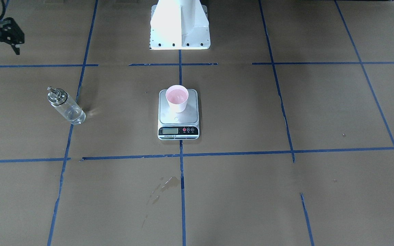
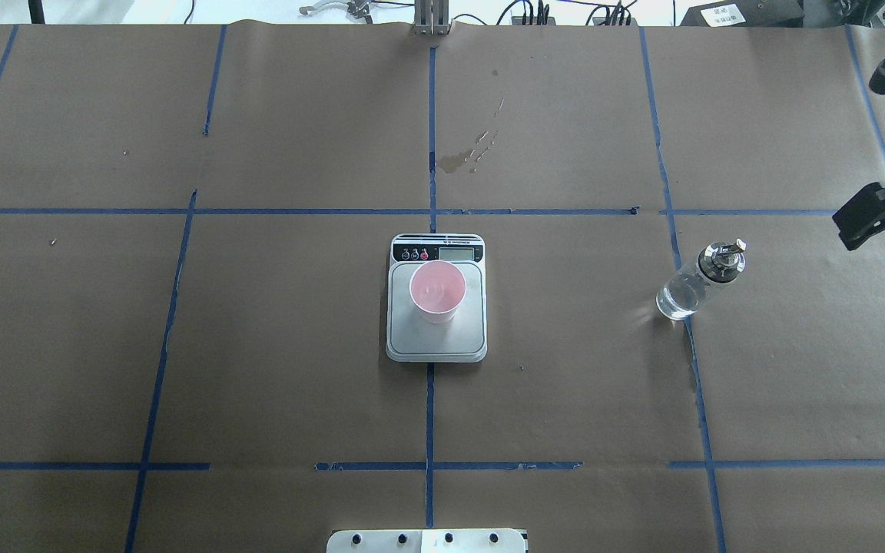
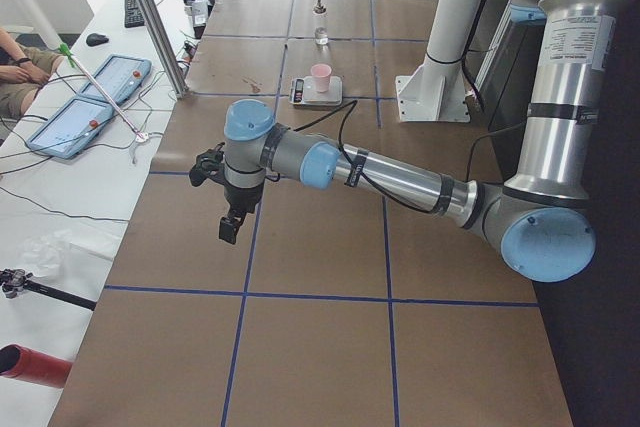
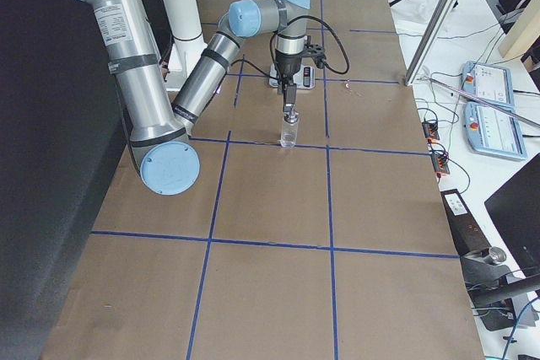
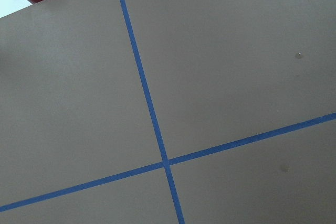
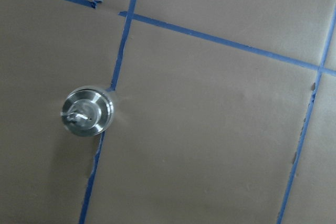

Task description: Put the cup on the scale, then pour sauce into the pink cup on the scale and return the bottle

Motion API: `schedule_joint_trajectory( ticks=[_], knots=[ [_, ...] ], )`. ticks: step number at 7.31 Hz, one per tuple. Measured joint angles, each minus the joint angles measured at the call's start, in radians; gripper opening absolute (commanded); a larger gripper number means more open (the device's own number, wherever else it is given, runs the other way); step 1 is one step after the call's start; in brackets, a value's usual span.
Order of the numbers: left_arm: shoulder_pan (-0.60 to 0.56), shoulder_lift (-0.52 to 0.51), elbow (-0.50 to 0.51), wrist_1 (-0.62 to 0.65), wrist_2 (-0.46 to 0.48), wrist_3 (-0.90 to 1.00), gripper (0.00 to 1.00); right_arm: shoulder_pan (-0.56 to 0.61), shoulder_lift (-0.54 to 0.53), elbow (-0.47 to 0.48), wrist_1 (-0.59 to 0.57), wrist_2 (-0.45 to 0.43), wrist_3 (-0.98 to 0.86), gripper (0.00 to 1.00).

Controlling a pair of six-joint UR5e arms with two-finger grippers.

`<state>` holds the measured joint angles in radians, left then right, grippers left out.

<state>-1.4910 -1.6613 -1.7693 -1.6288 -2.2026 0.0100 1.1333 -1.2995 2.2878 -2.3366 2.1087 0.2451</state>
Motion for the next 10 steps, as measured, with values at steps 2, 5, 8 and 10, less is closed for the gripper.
schedule_joint_trajectory(
  ticks=[2,5,8,10],
  knots=[
    [0.0,0.003,0.001,-0.001,-0.001,0.003,1.0,0.177,-0.011,-0.11,0.006,0.086,-0.232,1.0],
    [-0.003,0.034,0.005,-0.007,-0.004,0.007,1.0,0.31,-0.166,-0.263,0.298,0.163,-0.312,1.0],
    [-0.009,0.049,0.017,-0.019,-0.036,0.006,1.0,0.32,-0.295,-0.361,0.587,0.175,-0.313,1.0],
    [-0.013,0.076,0.067,-0.073,-0.038,0.008,1.0,0.32,-0.322,-0.39,0.609,0.177,-0.31,1.0]
  ],
)
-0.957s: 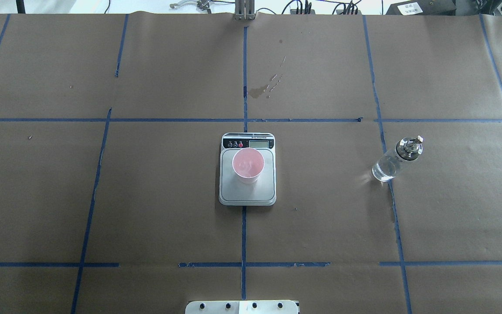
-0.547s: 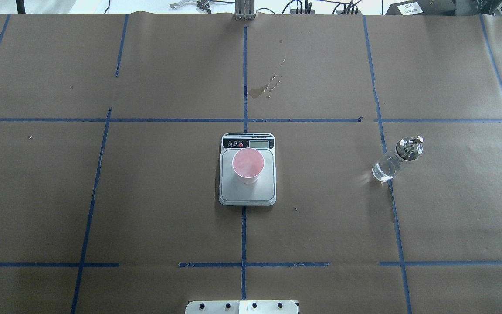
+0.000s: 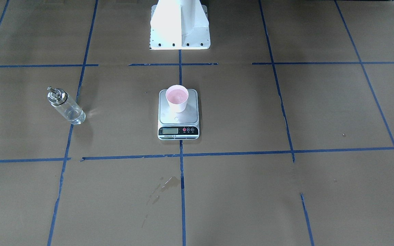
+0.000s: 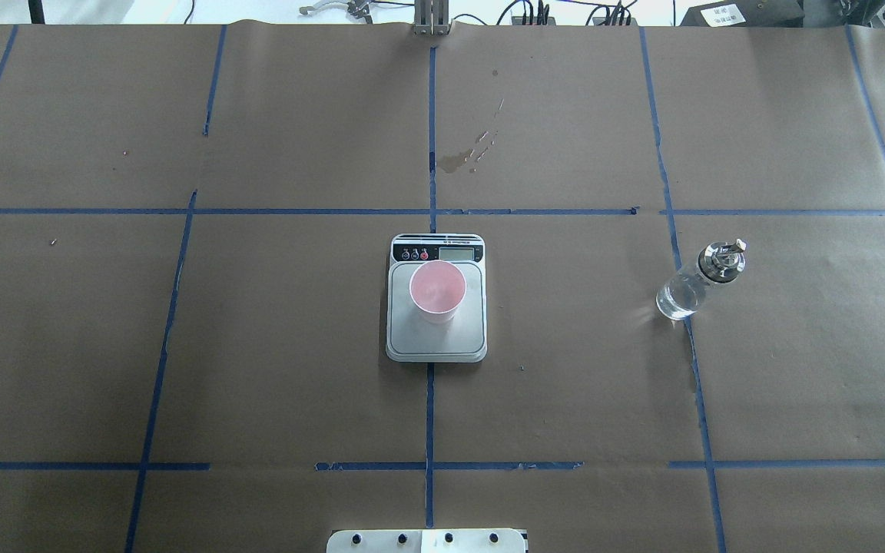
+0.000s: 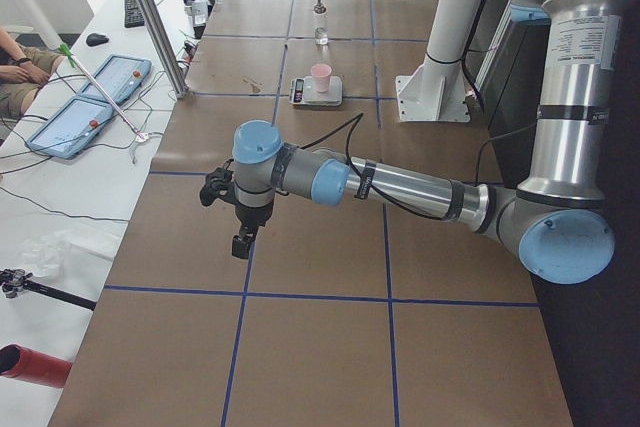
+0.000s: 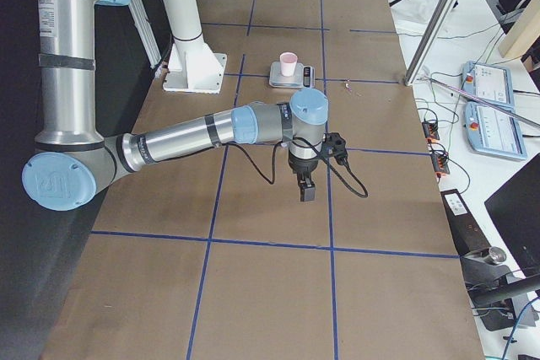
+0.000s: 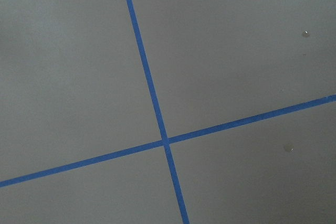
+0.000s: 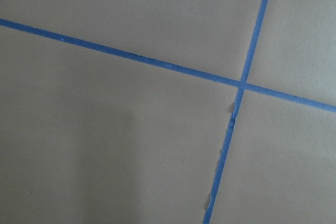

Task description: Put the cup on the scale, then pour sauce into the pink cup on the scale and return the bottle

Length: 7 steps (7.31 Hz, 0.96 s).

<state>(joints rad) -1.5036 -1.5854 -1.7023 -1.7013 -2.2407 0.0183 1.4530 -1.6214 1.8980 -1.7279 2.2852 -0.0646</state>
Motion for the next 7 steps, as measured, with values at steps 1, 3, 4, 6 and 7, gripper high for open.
schedule_joint_trajectory(
  ticks=[1,3,4,6,7],
  knots=[
    [-0.005,-0.009,0.05,-0.018,-0.003,0.0,1.0,0.001,0.0,-0.045,0.002,0.004,0.0,1.0],
    [-0.025,-0.021,0.097,-0.023,-0.003,0.02,1.0,0.034,0.005,-0.129,0.004,0.058,-0.001,1.0],
    [-0.03,-0.022,0.113,-0.018,-0.002,0.07,1.0,0.068,0.006,-0.163,0.004,0.114,-0.002,1.0],
    [-0.039,-0.024,0.144,0.001,0.0,0.15,1.0,0.117,0.002,-0.203,0.013,0.186,-0.003,1.0],
    [-0.043,-0.025,0.149,0.026,-0.001,0.161,1.0,0.132,-0.006,-0.214,0.053,0.193,-0.003,1.0]
  ],
)
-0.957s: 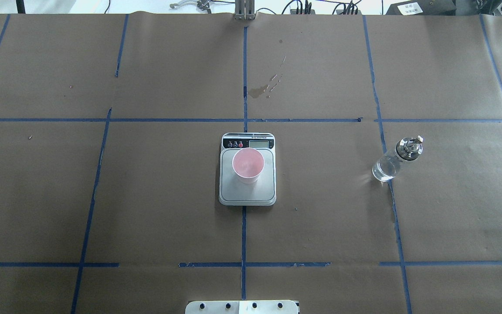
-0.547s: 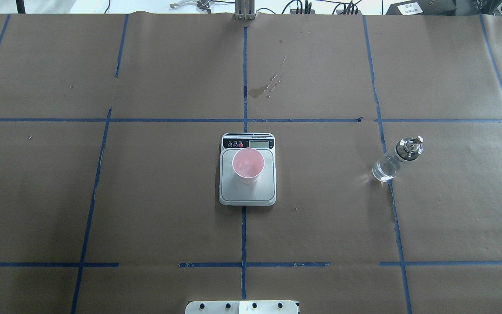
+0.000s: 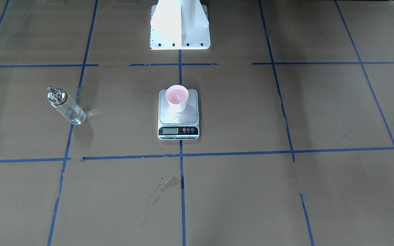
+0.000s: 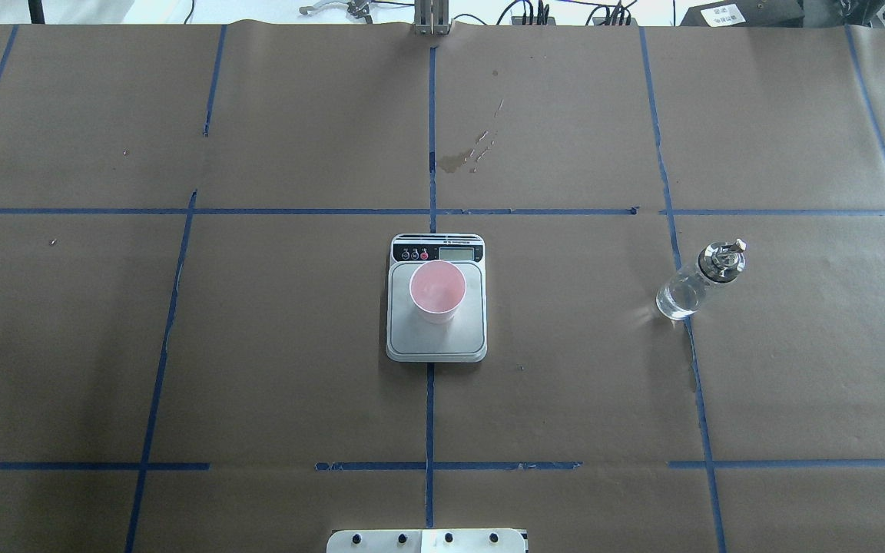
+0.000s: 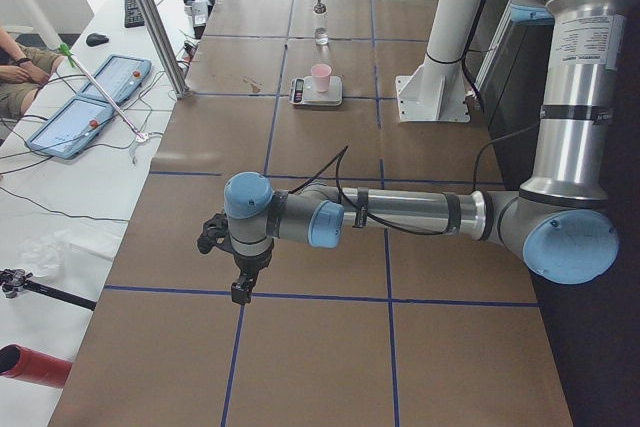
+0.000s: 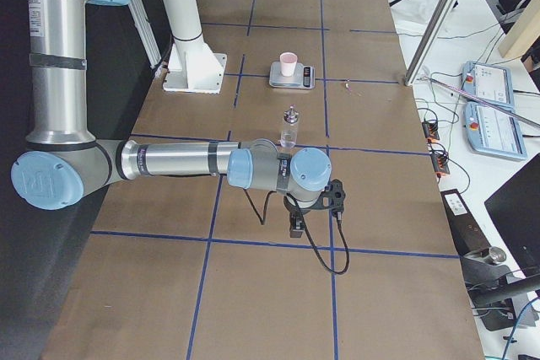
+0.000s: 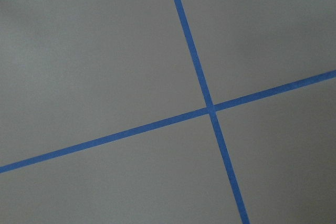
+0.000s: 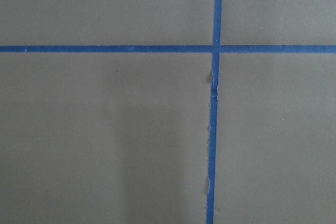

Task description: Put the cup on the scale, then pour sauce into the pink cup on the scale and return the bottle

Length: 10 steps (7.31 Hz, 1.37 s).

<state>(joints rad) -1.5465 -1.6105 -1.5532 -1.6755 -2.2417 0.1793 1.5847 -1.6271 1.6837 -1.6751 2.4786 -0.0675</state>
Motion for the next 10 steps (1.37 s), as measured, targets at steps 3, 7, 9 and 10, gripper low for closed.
schedule_joint_trajectory(
  ticks=[3,7,9,10],
  knots=[
    [-0.004,0.002,0.002,0.035,-0.003,0.006,1.0,0.013,-0.022,-0.04,0.125,-0.006,0.009,1.0],
    [-0.008,0.014,0.001,0.037,-0.019,0.001,1.0,0.014,-0.021,-0.044,0.137,-0.029,0.079,1.0],
    [-0.01,0.015,0.001,0.034,-0.063,-0.018,1.0,0.014,-0.021,-0.044,0.138,-0.03,0.09,1.0],
    [-0.011,0.014,-0.001,0.03,-0.072,-0.056,1.0,0.014,-0.02,-0.044,0.138,-0.03,0.091,1.0]
  ],
)
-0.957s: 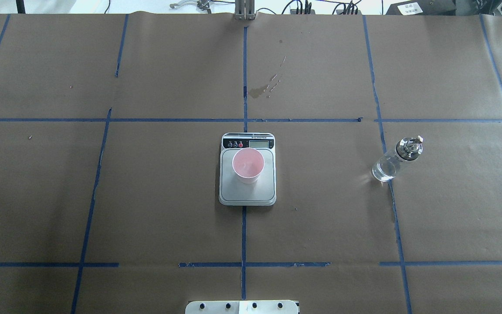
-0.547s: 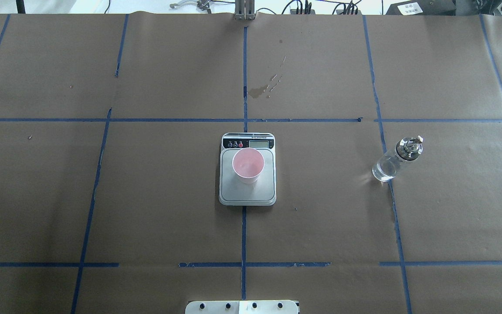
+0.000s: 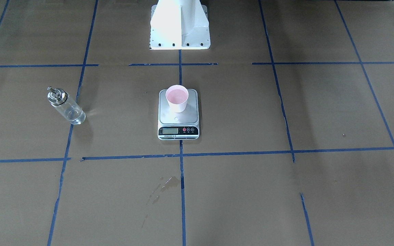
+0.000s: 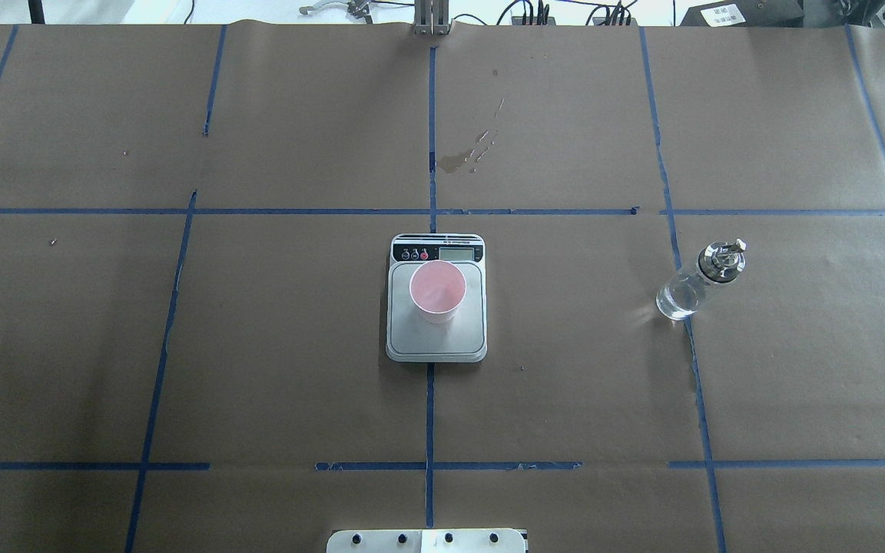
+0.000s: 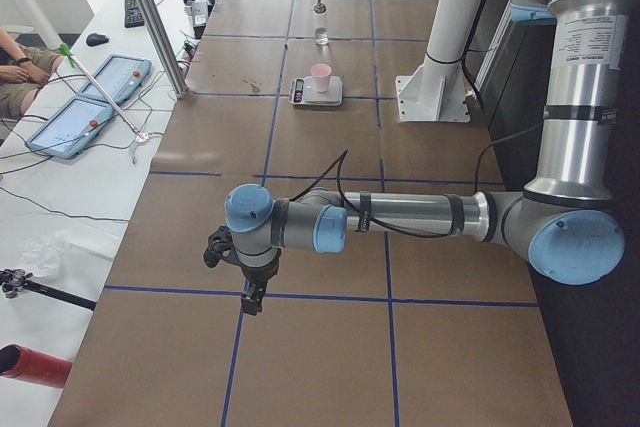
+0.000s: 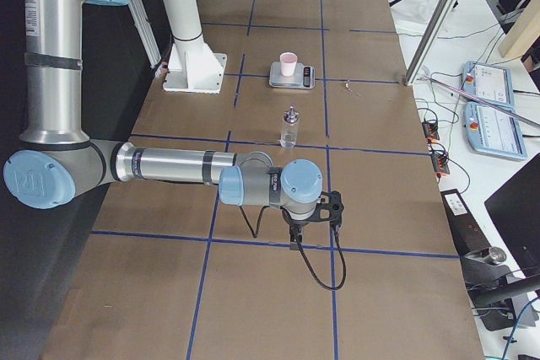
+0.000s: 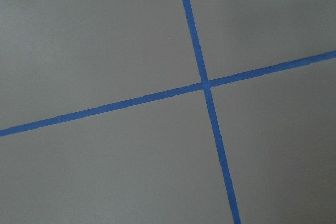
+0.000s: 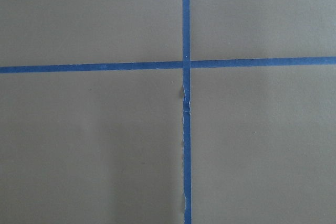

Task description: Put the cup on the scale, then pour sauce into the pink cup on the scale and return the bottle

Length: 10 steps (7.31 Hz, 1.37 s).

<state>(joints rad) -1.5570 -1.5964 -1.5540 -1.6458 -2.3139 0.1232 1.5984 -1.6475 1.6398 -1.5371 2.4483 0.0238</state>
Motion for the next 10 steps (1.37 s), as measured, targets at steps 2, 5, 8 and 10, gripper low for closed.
schedule_joint_trajectory(
  ticks=[2,5,8,10],
  knots=[
    [0.0,-0.004,-0.004,-0.004,-0.005,-0.066,1.0,0.0,0.002,0.0,0.0,0.0,0.001,1.0],
    [0.0,-0.005,-0.003,-0.004,-0.005,-0.081,1.0,0.0,0.004,0.0,0.0,0.0,0.001,1.0],
    [0.0,-0.006,-0.003,-0.004,-0.005,-0.082,1.0,0.0,0.005,-0.001,0.0,0.0,0.0,1.0],
    [0.0,-0.006,-0.003,-0.003,-0.005,-0.082,1.0,0.0,0.005,-0.002,0.0,0.0,0.0,1.0]
  ],
)
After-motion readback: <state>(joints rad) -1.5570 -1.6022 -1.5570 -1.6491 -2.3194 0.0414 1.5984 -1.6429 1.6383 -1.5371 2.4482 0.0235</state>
